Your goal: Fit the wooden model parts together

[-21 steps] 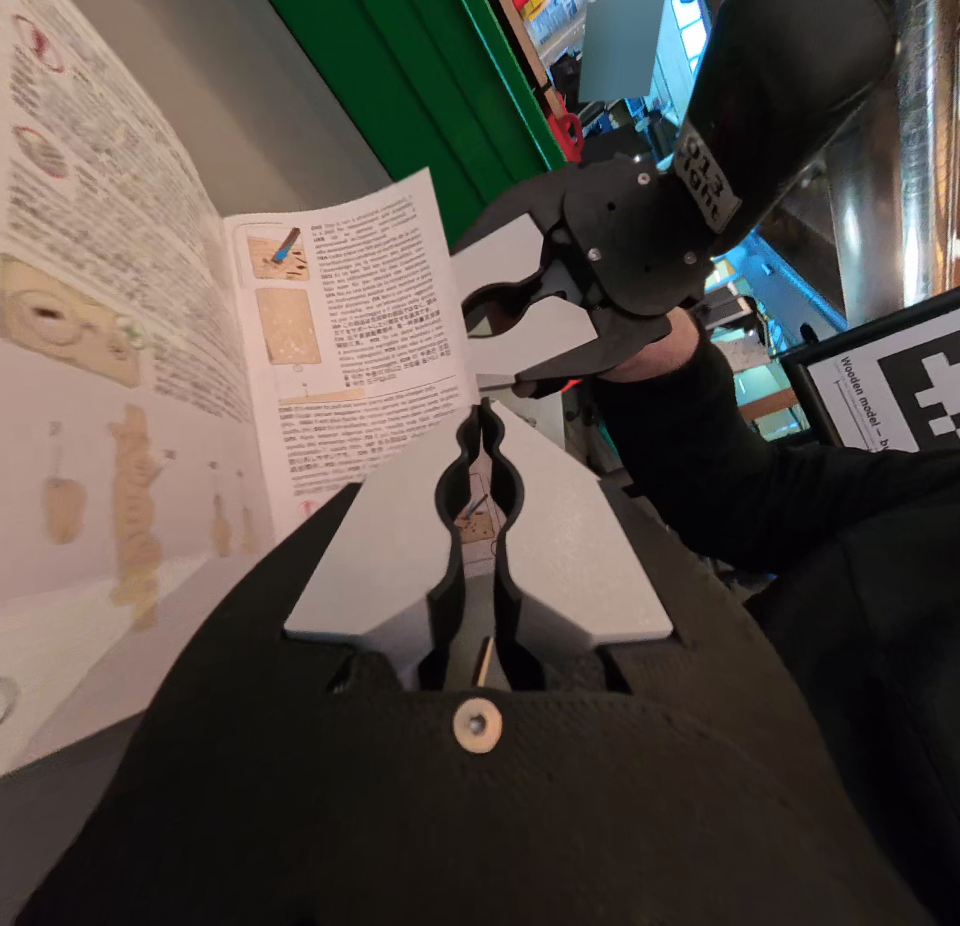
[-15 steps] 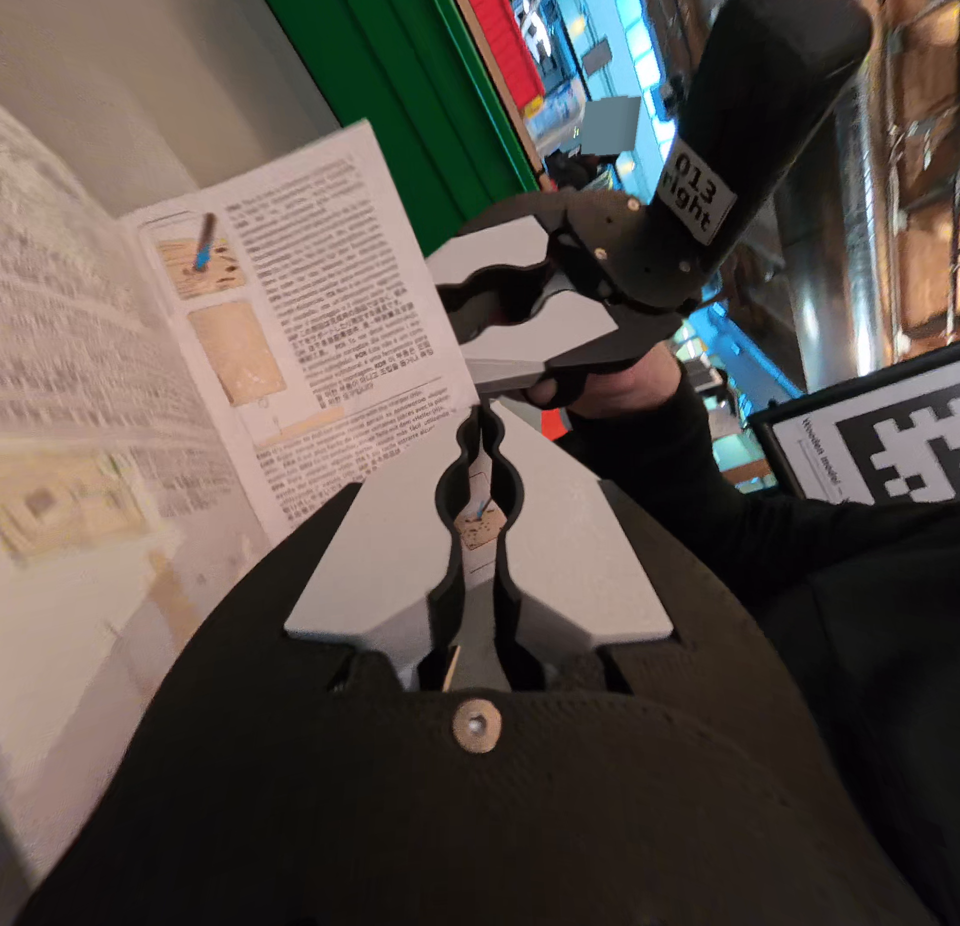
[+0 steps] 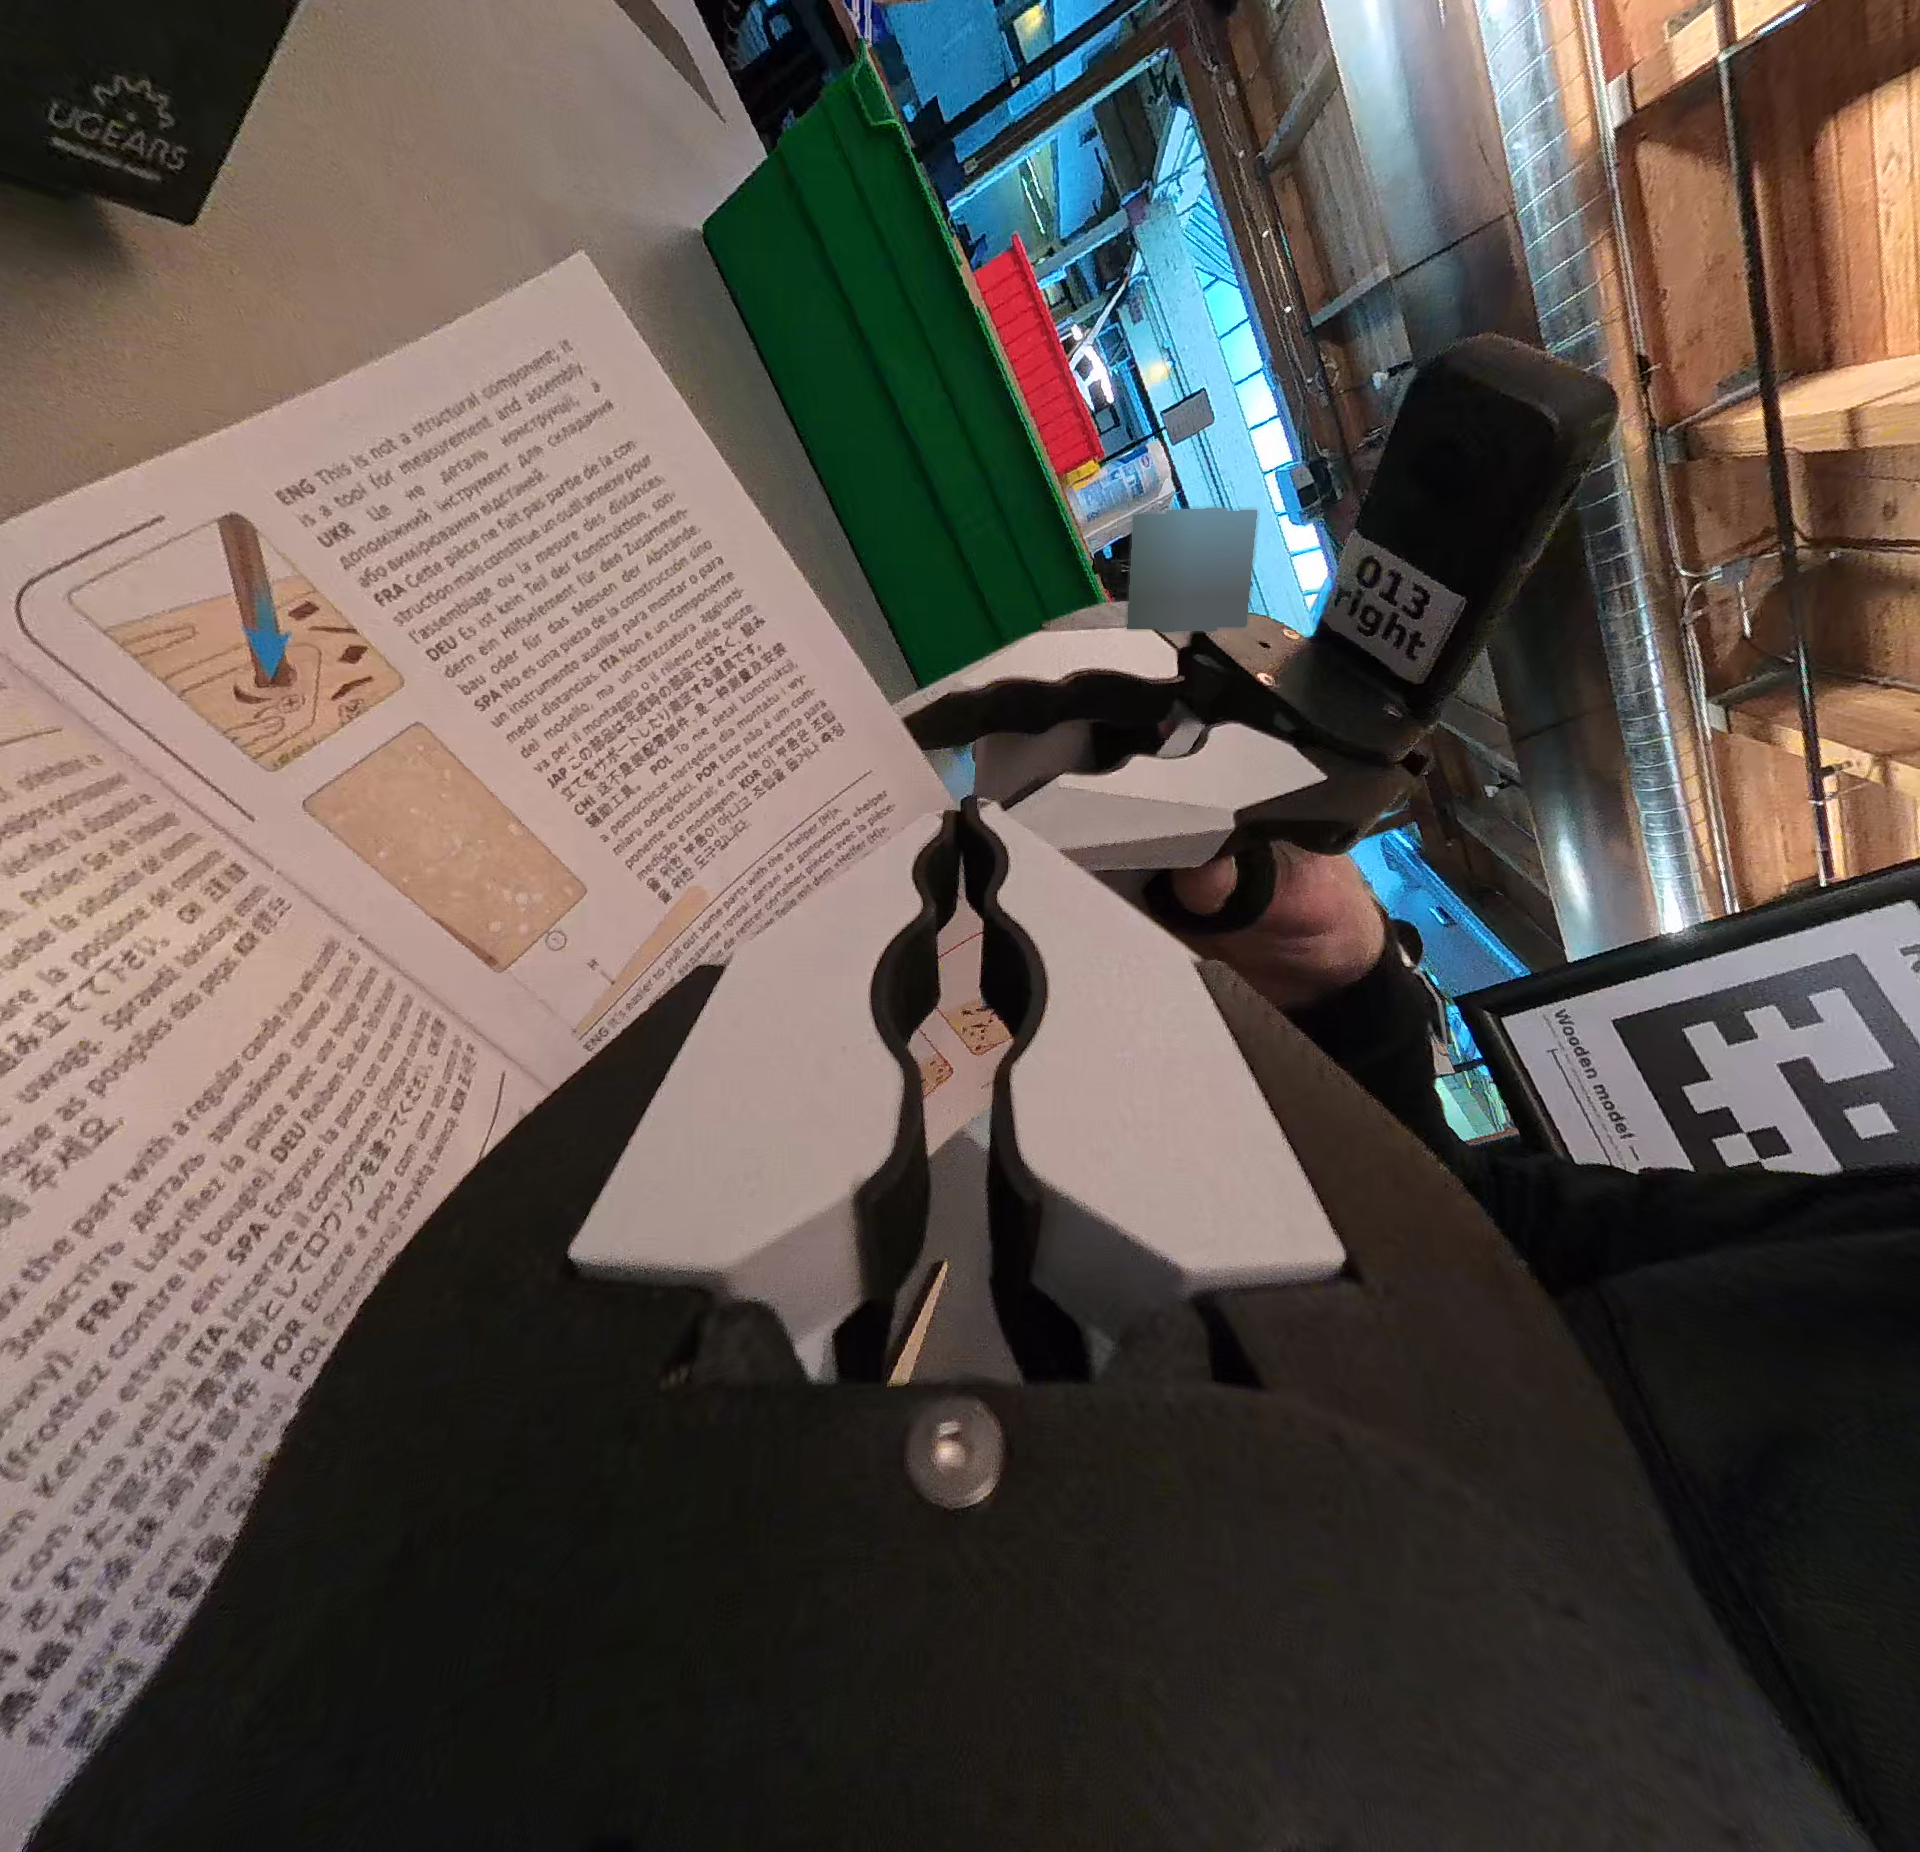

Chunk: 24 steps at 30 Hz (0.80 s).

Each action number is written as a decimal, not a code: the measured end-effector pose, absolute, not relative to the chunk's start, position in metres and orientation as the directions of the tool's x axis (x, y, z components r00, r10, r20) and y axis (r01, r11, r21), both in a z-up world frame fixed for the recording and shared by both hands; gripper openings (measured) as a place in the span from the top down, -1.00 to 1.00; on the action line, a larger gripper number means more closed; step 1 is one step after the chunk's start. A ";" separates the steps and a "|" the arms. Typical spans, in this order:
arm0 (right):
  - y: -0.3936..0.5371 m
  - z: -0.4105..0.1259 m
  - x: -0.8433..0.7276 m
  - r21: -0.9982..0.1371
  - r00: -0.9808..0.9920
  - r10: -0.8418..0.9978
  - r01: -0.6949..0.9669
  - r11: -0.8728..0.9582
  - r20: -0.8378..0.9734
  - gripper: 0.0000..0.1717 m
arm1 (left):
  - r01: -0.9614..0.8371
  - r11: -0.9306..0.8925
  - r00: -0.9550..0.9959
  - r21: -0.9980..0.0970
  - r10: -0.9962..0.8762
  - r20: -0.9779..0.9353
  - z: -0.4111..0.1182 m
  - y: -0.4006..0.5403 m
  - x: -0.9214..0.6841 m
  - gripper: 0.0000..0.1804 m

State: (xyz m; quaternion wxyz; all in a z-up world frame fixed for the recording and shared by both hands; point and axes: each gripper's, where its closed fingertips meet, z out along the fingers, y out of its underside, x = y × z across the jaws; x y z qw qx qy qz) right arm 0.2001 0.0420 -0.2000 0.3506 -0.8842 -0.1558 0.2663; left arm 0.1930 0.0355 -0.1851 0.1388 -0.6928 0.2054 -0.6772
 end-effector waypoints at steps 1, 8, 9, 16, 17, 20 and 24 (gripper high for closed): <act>0.042 -0.201 0.200 -0.701 0.813 0.459 0.089 -0.708 -0.360 0.64 | -0.094 -0.877 0.001 -0.472 -0.474 0.880 -0.185 0.036 0.193 1.00; 0.038 -0.194 0.197 -0.706 0.812 0.440 0.049 -0.706 -0.384 0.60 | -0.090 -0.881 0.010 -0.464 -0.466 0.885 -0.187 0.037 0.190 1.00; 0.038 -0.196 0.197 -0.699 0.813 0.436 0.052 -0.713 -0.385 0.59 | -0.088 -0.882 0.009 -0.463 -0.465 0.885 -0.187 0.038 0.190 1.00; 0.039 -0.211 0.205 -0.685 0.861 0.405 0.095 -0.722 -0.308 0.61 | -0.085 -0.882 0.027 -0.463 -0.467 0.884 -0.189 0.039 0.190 1.00; 0.037 -0.209 0.205 -0.692 0.859 0.409 0.094 -0.716 -0.307 0.61 | -0.083 -0.883 0.029 -0.462 -0.465 0.885 -0.189 0.040 0.190 1.00; 0.031 -0.208 0.205 -0.697 0.872 0.422 0.143 -0.703 -0.247 0.61 | -0.076 -0.884 0.036 -0.462 -0.465 0.885 -0.190 0.041 0.190 1.00; 0.029 -0.204 0.201 -0.722 0.880 0.452 0.215 -0.658 -0.149 0.65 | -0.073 -0.885 0.036 -0.461 -0.464 0.885 -0.190 0.041 0.190 1.00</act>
